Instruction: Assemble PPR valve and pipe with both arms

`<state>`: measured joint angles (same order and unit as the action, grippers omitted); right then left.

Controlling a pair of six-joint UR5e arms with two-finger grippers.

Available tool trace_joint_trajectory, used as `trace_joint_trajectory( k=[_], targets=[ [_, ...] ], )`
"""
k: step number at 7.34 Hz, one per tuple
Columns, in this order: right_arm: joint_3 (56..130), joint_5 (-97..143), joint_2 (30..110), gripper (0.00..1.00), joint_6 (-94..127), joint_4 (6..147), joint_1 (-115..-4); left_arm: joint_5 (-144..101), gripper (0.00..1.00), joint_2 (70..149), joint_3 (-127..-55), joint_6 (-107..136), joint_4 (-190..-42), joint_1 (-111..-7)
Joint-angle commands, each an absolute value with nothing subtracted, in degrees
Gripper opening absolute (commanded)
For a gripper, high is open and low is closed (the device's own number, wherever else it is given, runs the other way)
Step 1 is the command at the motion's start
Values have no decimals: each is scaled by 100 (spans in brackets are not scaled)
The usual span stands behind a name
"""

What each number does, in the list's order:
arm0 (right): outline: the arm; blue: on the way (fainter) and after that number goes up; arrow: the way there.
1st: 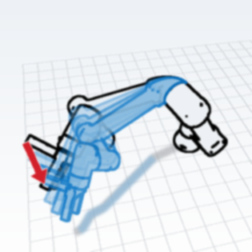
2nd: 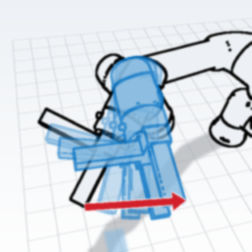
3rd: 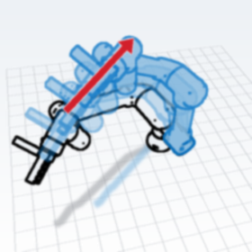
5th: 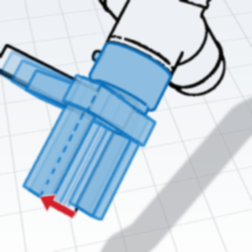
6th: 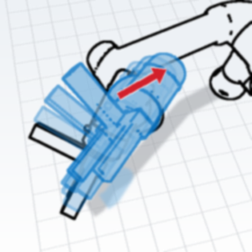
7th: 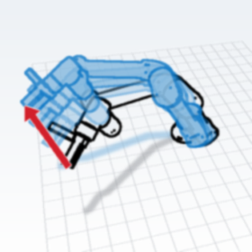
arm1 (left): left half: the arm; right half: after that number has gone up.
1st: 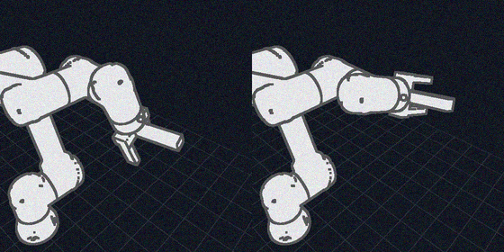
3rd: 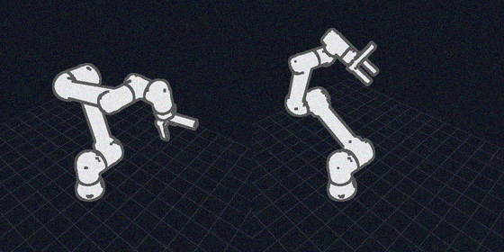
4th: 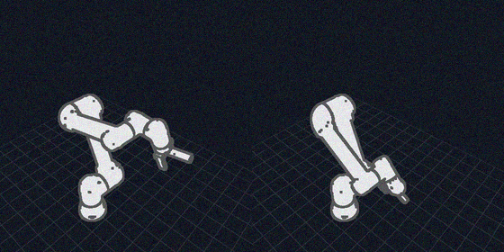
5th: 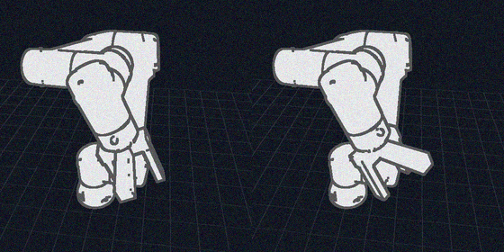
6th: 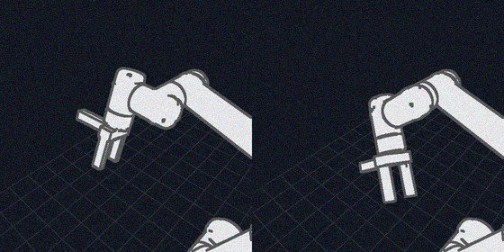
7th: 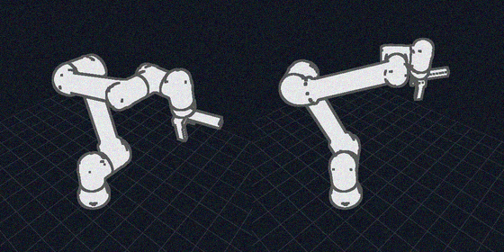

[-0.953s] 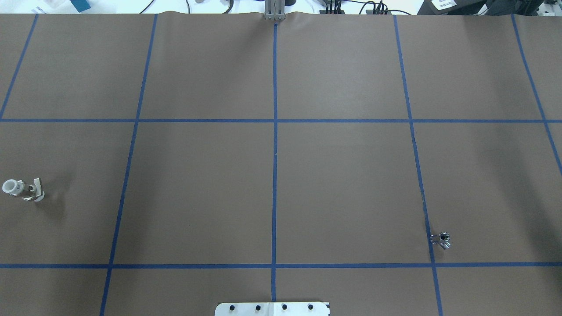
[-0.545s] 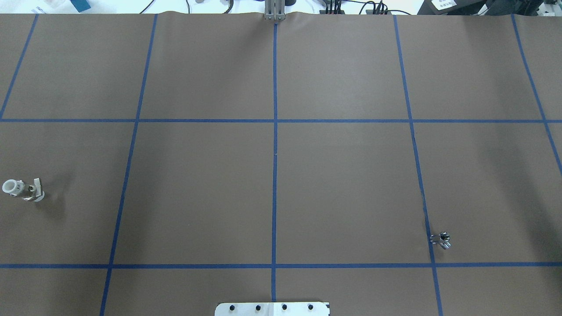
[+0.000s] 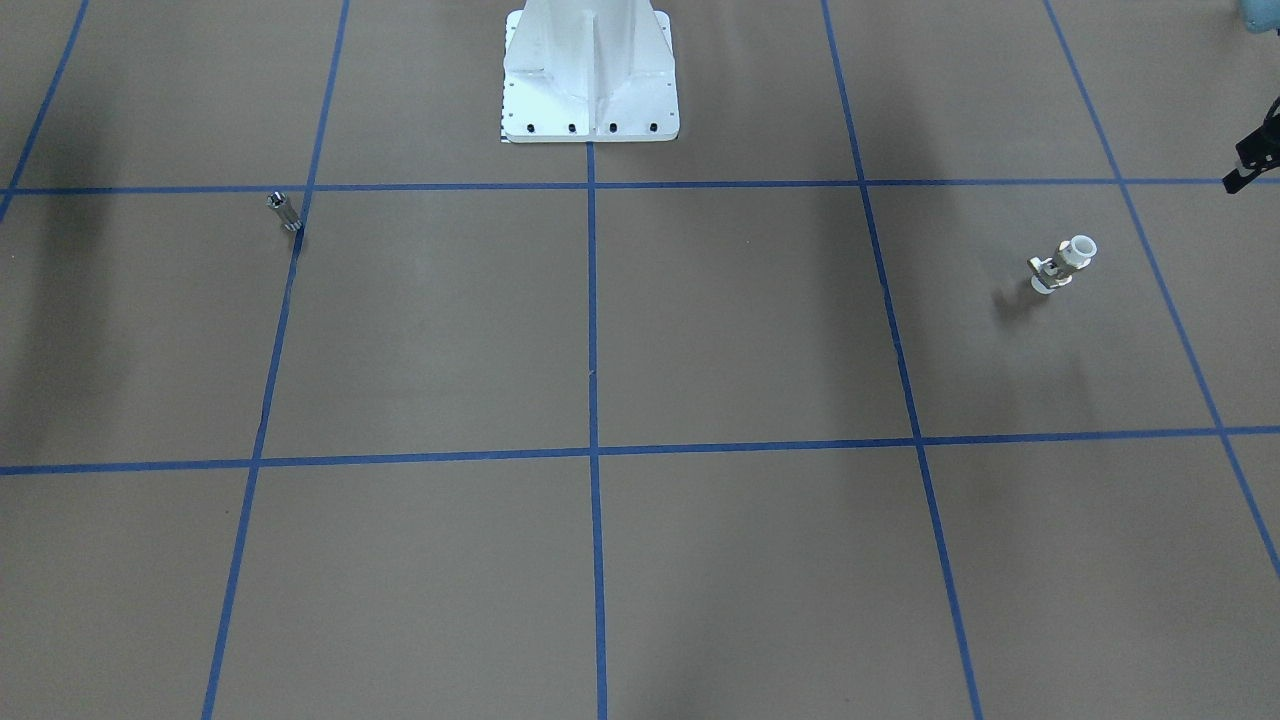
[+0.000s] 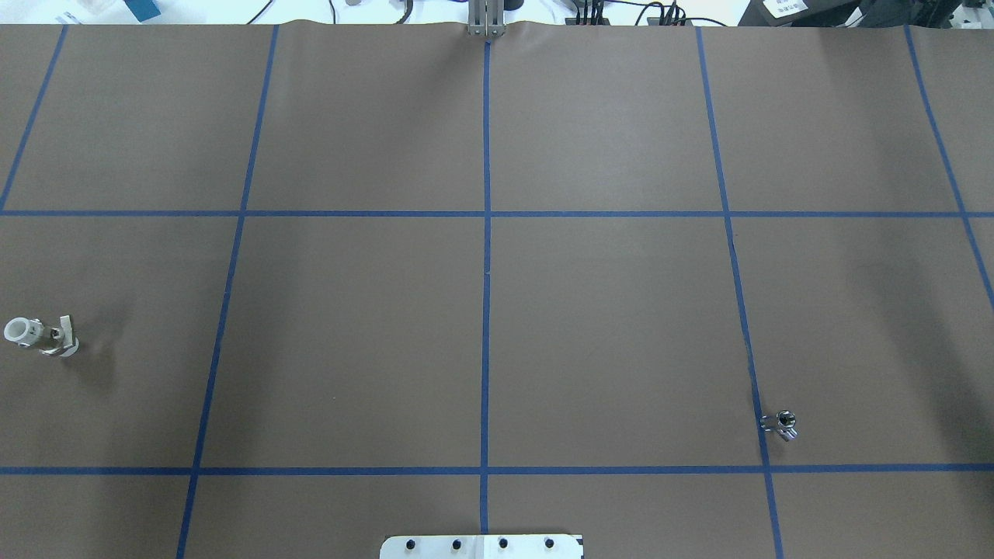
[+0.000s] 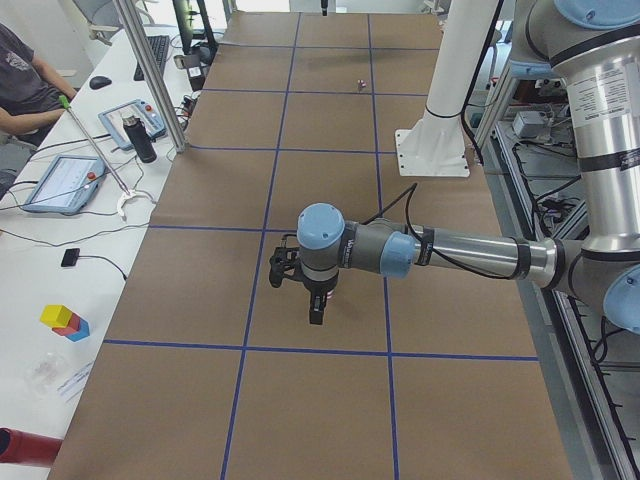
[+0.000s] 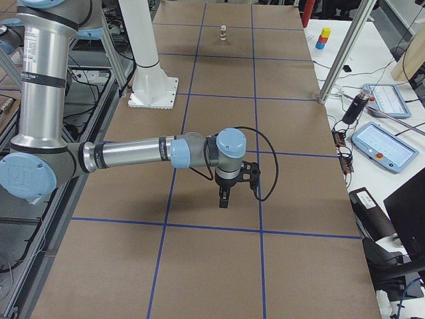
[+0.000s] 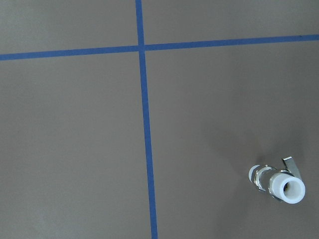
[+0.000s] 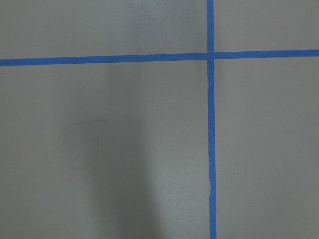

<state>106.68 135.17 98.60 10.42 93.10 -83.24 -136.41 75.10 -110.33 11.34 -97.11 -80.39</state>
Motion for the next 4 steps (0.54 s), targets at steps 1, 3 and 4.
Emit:
trace_joint_trajectory(
  k=[1,3,4],
  targets=[
    [10670,13596,9949,99,1055,9290,-8323,-13405,100,7515,-11022,2282,-10465,-7062],
    [10670,13614,9958,99,1046,9290,-8323,-13236,100,7515,-11030,2730,-10791,-6742],
    [10679,13658,9958,99,1037,9290,-8323,-13202,100,7515,-11013,3255,-11071,-6454]
  ],
)
